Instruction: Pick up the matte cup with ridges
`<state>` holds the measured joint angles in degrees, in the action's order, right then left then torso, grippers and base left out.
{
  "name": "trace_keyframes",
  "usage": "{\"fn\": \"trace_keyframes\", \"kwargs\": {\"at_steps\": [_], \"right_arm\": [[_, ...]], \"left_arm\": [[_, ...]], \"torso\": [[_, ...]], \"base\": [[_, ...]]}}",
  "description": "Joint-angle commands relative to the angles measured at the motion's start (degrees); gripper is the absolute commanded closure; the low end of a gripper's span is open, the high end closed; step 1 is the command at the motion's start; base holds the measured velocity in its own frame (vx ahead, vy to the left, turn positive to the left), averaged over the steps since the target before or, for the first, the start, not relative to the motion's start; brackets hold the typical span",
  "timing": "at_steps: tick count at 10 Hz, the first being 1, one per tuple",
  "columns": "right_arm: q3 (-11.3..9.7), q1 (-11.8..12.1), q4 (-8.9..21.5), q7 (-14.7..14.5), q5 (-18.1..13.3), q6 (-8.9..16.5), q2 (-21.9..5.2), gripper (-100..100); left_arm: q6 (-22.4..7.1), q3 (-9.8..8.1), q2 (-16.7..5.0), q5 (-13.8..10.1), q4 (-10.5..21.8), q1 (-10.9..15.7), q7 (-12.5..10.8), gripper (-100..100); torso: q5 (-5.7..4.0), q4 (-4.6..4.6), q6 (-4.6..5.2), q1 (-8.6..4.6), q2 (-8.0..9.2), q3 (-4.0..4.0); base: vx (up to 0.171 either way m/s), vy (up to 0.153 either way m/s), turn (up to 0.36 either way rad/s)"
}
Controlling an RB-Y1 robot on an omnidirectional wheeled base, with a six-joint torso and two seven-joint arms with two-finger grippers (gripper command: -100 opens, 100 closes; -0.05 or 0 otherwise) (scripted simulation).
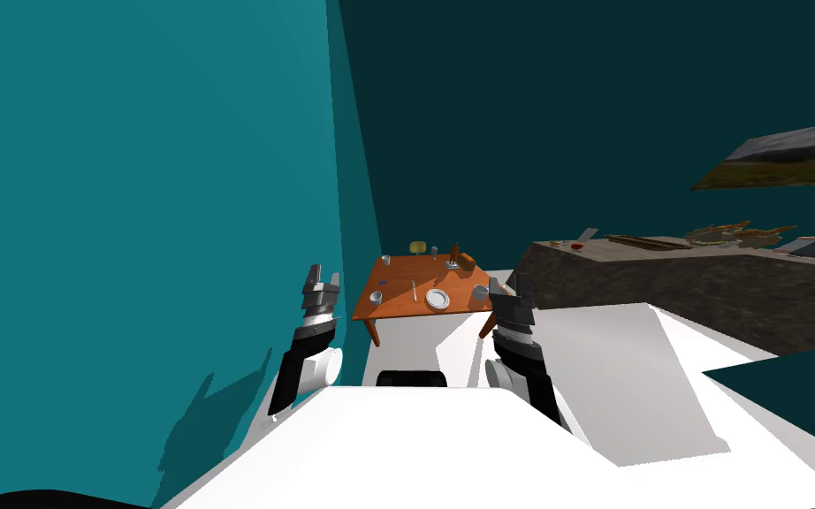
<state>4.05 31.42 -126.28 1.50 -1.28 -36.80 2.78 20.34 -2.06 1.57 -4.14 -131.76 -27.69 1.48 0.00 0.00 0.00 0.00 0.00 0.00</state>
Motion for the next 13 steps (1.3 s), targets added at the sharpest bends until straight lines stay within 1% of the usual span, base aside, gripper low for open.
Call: {"fn": "trace_keyframes", "kwargs": {"at_steps": [1,4,7,8,12,13], "right_arm": [[0.0,0.0,0.0,0.0,0.0,0.0,0.0,0],[0.0,0.0,0.0,0.0,0.0,0.0,0.0,0],[0.0,0.0,0.0,0.0,0.0,0.0,0.0,0],[0.0,0.0,0.0,0.0,0.0,0.0,0.0,0],[0.0,0.0,0.0,0.0,0.0,0.0,0.0,0],[0.0,0.0,0.0,0.0,0.0,0.0,0.0,0]], "left_arm": [[-1.4,-0.08,-2.0,-0.6,0.7,0.6,-0.8,-100],[-4.6,-0.27,-5.1,-1.9,2.5,2.0,-2.5,-100],[-9.0,-0.54,-7.9,-3.7,5.1,4.1,-5.1,-100],[-11.0,-0.64,-8.7,-4.4,6.1,5.0,-6.1,-100],[-18.5,-0.99,-11.1,-7.4,10.8,8.6,-10.4,-100],[-19.1,-0.99,-11.1,-7.4,10.8,8.6,-10.4,-100]], "torso": [[0.0,0.0,0.0,0.0,0.0,0.0],[-0.02,-0.01,0.0,-0.12,-0.03,-0.02],[-0.03,-0.02,0.01,-0.15,-0.07,-0.04],[-0.03,-0.02,0.01,-0.15,-0.08,-0.05],[-0.03,-0.03,0.01,-0.15,-0.11,-0.07],[-0.03,-0.03,0.0,-0.14,-0.11,-0.06]], "base": [[0.002,-0.021,-0.009],[0.004,-0.036,-0.009],[0.015,-0.043,-0.013],[0.025,-0.038,-0.02],[0.023,-0.04,-0.021],[0.016,-0.021,-0.006]]}}
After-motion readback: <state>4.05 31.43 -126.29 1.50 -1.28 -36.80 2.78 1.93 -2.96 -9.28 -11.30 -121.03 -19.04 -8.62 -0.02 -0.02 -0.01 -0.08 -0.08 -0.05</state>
